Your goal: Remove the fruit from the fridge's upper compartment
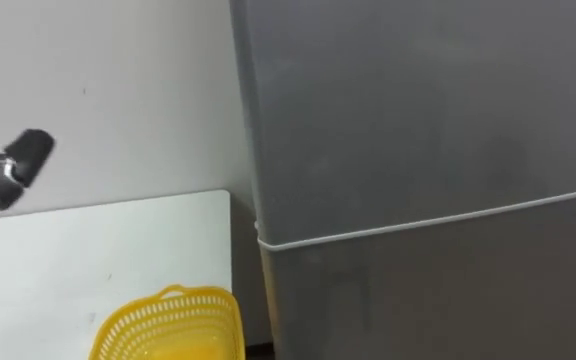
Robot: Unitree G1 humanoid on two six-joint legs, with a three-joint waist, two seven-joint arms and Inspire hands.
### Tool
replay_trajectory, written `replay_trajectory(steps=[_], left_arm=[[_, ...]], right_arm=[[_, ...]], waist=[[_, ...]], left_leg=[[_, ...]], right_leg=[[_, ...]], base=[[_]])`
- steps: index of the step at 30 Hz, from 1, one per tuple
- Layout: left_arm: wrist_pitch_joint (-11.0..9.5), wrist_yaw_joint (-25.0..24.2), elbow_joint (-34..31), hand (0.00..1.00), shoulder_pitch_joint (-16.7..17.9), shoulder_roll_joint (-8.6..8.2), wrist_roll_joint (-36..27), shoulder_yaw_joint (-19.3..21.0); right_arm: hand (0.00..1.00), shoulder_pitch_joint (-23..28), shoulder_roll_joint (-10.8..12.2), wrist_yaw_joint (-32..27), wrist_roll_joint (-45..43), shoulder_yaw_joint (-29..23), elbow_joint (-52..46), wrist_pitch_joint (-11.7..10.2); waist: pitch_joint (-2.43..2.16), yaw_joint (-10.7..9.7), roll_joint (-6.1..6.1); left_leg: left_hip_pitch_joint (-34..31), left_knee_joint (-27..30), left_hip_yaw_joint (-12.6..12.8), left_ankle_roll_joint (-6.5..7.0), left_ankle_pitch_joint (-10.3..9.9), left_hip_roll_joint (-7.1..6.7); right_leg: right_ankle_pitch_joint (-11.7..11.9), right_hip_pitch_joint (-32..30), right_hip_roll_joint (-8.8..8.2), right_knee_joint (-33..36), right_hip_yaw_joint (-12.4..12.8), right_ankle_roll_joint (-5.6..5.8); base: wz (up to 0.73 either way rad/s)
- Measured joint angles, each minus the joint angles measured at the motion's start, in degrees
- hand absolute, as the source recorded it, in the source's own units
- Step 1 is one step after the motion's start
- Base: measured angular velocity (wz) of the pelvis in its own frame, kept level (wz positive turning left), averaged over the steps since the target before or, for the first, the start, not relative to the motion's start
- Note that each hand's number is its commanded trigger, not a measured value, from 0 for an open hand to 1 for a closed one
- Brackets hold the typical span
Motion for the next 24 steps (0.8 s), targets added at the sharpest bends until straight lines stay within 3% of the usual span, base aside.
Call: replay_trajectory(steps=[6,11,18,24], left_arm=[[1.7,-6.4,0.1,0.00,-1.8,-0.33,0.0,-4.2],[3.5,-12.1,0.1,0.00,-3.8,-0.44,-0.2,-4.9],[5.1,-17.5,0.5,0.00,-4.5,-0.39,-6.8,-7.3],[6.0,-20.7,0.5,0.00,-4.5,-0.25,-8.6,-8.7]], right_arm=[[0.00,-1.3,-0.1,0.3,-0.1,0.0,2.0,0.1],[0.00,-1.5,-0.1,1.2,-0.1,0.1,1.9,0.8],[0.00,-1.9,-0.2,1.1,-0.1,2.1,2.1,2.0],[0.00,-1.9,-0.7,1.1,0.0,2.6,1.8,1.9]], waist=[[-0.15,-0.5,0.09],[-0.27,-1.7,0.48],[-0.19,-3.0,1.67],[-0.17,-3.1,1.70]], left_leg=[[0.1,0.1,0.3,0.00,0.0,0.04],[0.0,0.2,0.8,0.01,0.0,0.07],[0.0,0.4,1.0,0.02,0.0,0.04],[0.1,0.4,1.4,0.04,0.0,0.08]], right_leg=[[0.2,0.0,0.03,-0.2,0.5,0.05],[0.4,0.0,0.05,-0.3,0.6,0.08],[0.5,0.0,0.07,-0.4,1.0,0.16],[0.5,-0.2,0.12,-0.5,1.3,0.16]], base=[[-0.02],[-0.01],[-0.01],[-0.01]])
